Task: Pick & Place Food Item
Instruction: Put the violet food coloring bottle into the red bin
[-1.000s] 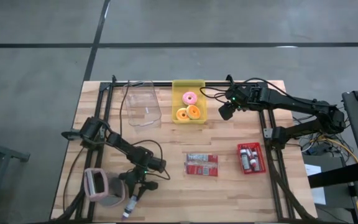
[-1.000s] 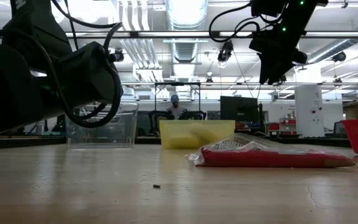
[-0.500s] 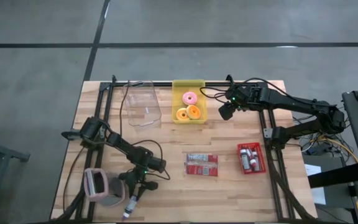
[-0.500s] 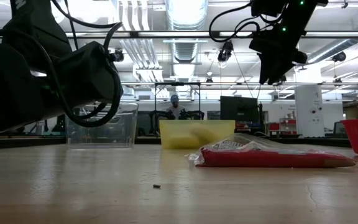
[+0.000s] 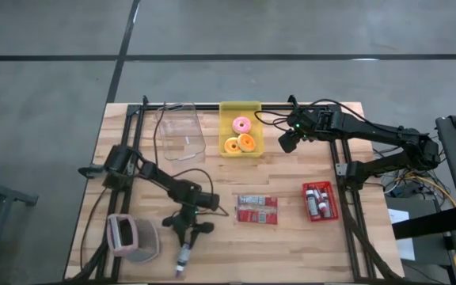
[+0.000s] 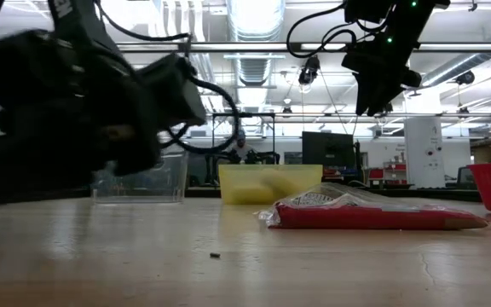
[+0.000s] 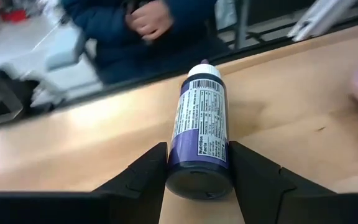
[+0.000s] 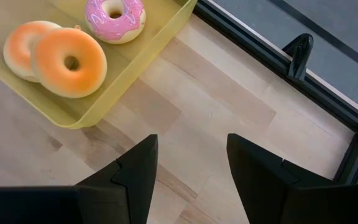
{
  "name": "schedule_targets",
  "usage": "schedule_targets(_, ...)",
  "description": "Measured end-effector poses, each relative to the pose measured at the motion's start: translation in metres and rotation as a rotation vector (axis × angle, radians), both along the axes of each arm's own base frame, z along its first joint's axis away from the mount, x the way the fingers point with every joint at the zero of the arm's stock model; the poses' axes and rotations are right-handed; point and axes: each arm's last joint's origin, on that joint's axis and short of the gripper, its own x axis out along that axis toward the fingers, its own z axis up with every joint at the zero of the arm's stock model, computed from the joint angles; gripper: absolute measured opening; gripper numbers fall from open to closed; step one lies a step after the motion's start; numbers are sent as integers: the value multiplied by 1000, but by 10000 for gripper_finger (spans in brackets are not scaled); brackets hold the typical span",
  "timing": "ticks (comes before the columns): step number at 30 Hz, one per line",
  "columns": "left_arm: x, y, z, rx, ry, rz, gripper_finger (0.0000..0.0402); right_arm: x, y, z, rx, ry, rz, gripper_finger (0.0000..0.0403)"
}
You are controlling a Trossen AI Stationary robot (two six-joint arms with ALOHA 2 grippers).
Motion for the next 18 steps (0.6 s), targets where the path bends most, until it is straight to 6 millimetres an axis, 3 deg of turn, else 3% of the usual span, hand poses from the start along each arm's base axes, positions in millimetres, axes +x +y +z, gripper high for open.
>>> schedule_targets(10, 15, 36, 2, 20, 202, 221, 161, 0, 0, 0, 0, 0, 0, 189)
schedule_targets(18, 18, 47, 8, -34, 261, 267, 161, 0, 0, 0, 0, -1, -1, 189)
